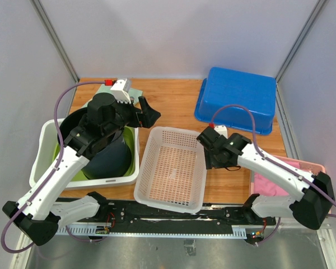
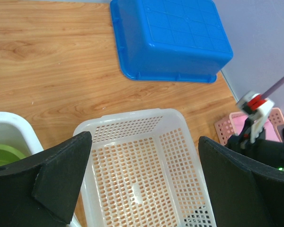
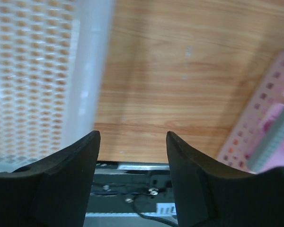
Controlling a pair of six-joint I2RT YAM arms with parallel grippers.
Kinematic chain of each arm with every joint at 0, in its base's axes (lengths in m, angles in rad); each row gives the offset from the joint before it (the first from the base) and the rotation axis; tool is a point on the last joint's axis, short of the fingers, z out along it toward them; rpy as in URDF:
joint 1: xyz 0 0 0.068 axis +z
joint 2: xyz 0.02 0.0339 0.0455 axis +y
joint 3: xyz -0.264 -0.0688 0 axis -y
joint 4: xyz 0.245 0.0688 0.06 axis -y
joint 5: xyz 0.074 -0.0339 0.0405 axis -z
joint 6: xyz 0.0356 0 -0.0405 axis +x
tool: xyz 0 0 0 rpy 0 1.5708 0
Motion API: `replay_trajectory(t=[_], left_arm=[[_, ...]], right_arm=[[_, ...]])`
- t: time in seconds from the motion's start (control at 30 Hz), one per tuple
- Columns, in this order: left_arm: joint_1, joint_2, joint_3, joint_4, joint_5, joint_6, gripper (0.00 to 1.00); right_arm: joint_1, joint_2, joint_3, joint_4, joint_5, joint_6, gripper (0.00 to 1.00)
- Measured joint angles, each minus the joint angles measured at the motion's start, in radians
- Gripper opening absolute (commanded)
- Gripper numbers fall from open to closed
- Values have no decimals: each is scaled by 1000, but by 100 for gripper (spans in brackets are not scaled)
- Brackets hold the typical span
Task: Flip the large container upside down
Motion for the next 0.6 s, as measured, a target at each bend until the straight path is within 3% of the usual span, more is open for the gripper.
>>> replay_trajectory(t=[0.17,0.3,0.43,0.6], left_arm=[[0,5,0,5,17,0,99],[0,5,-1,14,20,0,99],[0,5,-4,15,19,0,99],[0,5,-19,15,19,0,99]], right_arm=[[-56,103,8,-176,218,21,61],[-97,119,129,-259,294,0,60],[-68,43,215,-165,206,-24,60],[-31,-15,117,3,26,-20,61]])
